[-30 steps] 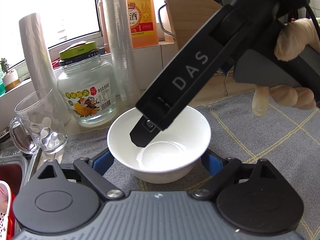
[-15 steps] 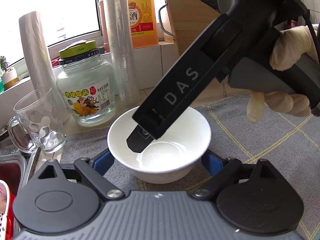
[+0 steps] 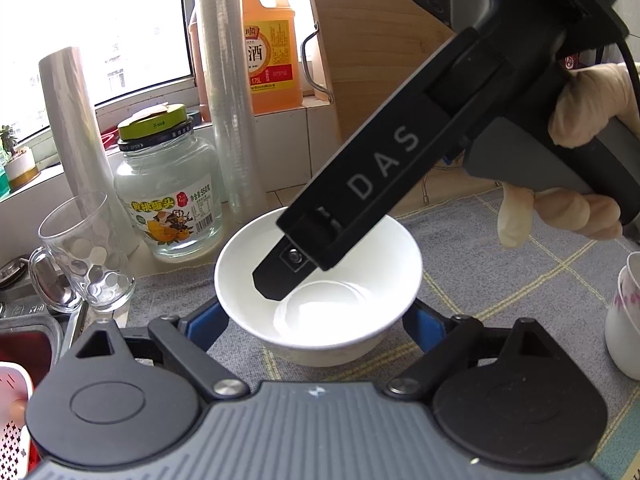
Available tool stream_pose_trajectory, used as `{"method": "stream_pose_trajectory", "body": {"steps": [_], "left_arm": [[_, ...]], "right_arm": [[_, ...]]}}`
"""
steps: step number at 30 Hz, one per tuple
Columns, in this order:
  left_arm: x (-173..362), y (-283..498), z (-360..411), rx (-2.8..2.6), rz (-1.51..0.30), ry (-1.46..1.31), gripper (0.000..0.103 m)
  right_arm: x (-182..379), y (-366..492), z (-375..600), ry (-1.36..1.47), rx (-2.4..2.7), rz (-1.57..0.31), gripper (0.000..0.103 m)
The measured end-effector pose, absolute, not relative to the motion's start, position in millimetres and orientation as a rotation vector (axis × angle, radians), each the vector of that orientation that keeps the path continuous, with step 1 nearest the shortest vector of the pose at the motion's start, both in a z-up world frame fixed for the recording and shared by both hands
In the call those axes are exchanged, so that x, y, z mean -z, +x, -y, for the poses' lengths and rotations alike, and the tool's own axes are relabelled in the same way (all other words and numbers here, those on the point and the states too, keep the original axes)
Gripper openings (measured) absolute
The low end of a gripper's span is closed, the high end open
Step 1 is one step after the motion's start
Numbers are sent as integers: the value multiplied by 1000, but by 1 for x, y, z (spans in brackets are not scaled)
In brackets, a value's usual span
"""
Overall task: Organize plates and bowls
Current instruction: 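Lift the plain white bowl off the mat with the right gripper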
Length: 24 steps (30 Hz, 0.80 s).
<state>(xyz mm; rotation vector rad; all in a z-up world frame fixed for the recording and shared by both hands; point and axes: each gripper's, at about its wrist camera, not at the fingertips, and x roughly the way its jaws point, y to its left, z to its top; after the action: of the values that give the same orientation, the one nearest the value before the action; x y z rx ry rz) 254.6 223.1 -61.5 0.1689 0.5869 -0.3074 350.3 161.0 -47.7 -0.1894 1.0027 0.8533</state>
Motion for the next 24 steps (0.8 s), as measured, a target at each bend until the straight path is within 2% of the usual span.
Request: {"method": "stream_pose_trajectory", "body": {"steps": [24], "left_arm": [[26,188,-198,363,-581,194,93]], "right_arm": [[17,276,-127,-163,-819,-952,86]]}}
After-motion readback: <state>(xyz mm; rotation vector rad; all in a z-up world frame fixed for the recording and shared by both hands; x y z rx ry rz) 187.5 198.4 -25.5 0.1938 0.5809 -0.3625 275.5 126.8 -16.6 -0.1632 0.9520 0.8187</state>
